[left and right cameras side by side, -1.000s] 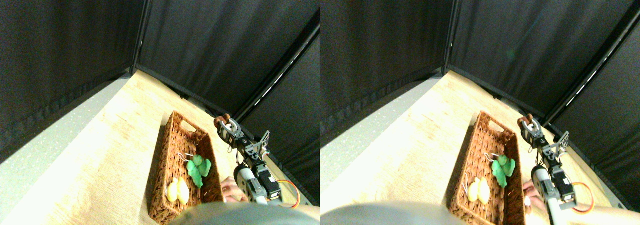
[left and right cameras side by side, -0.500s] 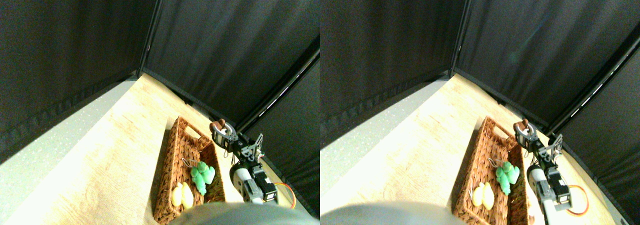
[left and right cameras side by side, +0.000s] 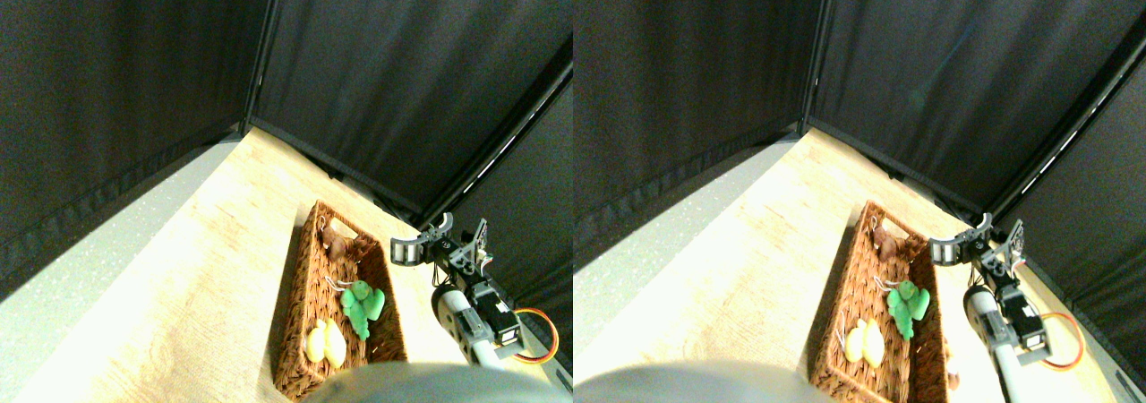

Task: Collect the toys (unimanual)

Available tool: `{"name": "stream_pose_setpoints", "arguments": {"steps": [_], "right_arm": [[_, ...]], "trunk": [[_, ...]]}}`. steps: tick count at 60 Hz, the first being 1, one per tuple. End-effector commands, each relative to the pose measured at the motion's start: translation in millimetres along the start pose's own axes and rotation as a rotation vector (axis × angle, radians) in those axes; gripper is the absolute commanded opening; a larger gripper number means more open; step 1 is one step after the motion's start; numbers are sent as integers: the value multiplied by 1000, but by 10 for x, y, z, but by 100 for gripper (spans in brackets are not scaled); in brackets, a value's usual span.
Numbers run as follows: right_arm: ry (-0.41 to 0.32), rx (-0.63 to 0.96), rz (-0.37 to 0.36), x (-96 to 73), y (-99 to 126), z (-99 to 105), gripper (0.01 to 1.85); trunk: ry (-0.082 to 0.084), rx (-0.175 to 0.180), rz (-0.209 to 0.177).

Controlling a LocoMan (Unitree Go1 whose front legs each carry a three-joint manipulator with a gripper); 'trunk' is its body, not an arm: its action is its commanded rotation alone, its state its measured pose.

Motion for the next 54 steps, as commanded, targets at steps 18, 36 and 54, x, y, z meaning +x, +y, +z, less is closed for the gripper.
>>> {"name": "stream_pose_setpoints", "arguments": {"steps": [18, 36, 54], "right_arm": [[-285, 79, -30, -386, -722, 620, 81], [-309, 133, -16, -634, -1026, 528, 74], [-239, 235, -71, -769, -1213, 150, 80]], "trunk": [[66, 164, -151], [89, 191, -180], [97, 173, -171]]}}
